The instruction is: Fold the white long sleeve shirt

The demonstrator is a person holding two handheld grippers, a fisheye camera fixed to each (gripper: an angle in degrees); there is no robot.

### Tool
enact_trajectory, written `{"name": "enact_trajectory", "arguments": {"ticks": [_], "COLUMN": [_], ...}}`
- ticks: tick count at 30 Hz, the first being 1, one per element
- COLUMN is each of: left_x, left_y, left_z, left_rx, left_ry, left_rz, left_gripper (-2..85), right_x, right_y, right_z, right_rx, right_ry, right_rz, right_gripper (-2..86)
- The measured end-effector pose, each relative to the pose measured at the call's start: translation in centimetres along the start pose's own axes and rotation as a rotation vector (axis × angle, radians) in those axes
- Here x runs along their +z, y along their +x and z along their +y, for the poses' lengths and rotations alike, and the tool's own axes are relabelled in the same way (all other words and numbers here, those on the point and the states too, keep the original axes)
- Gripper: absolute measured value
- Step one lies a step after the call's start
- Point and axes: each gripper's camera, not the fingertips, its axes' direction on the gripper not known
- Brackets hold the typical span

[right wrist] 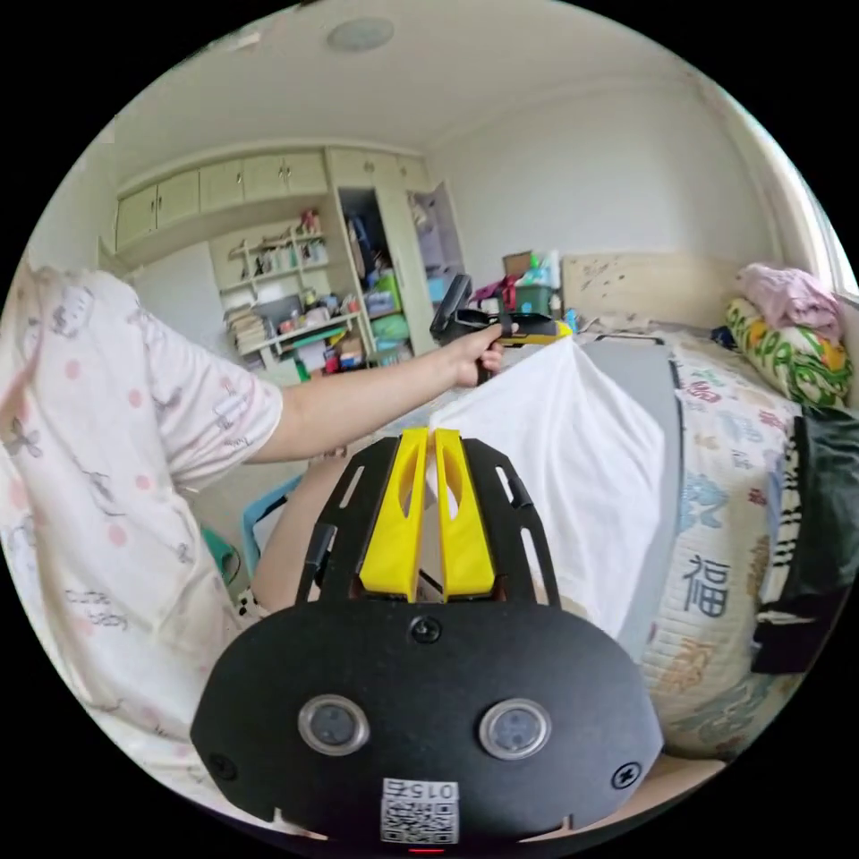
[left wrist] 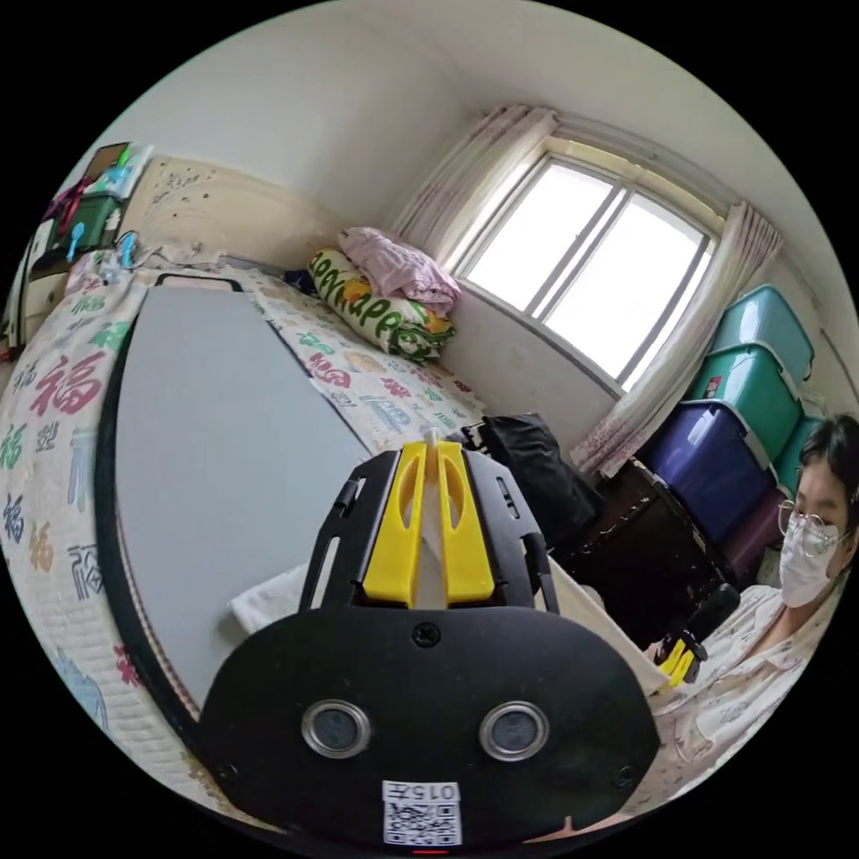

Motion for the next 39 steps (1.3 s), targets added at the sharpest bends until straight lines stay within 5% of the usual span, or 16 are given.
{"name": "enact_trajectory", "arguments": {"ticks": [5, 14, 21, 30, 35, 39], "left_x": [0.3, -3.8, 1.3, 1.3, -3.9, -8.3], "left_y": [-9.1, -15.7, -12.4, -8.3, -2.8, 5.5], "left_z": [7.4, 16.8, 14.7, 14.9, 16.5, 17.8], "left_rx": [-0.151, -0.327, -0.144, -0.074, -0.014, 0.152], "left_ry": [-0.102, 0.023, -0.189, -0.277, -0.240, -0.279], "left_rz": [-0.087, -0.109, -0.034, -0.156, -0.245, -0.182], "left_gripper": [0.7, 4.8, 8.7, 0.4, 2.6, 6.0], "right_x": [13.5, 15.8, 16.6, 9.3, -3.5, -14.6], "right_y": [-4.8, -9.6, -13.0, -13.2, -12.8, -8.9], "right_z": [5.0, 11.4, 12.4, 14.1, 13.6, 13.9], "right_rx": [0.012, 0.032, -0.031, -0.031, -0.063, -0.034], "right_ry": [-0.280, -0.454, -0.540, -0.587, -0.500, -0.400], "right_rz": [-0.060, -0.062, -0.038, -0.022, -0.094, 0.060], "right_gripper": [0.3, 0.4, 0.5, 2.5, 6.4, 6.7]}}
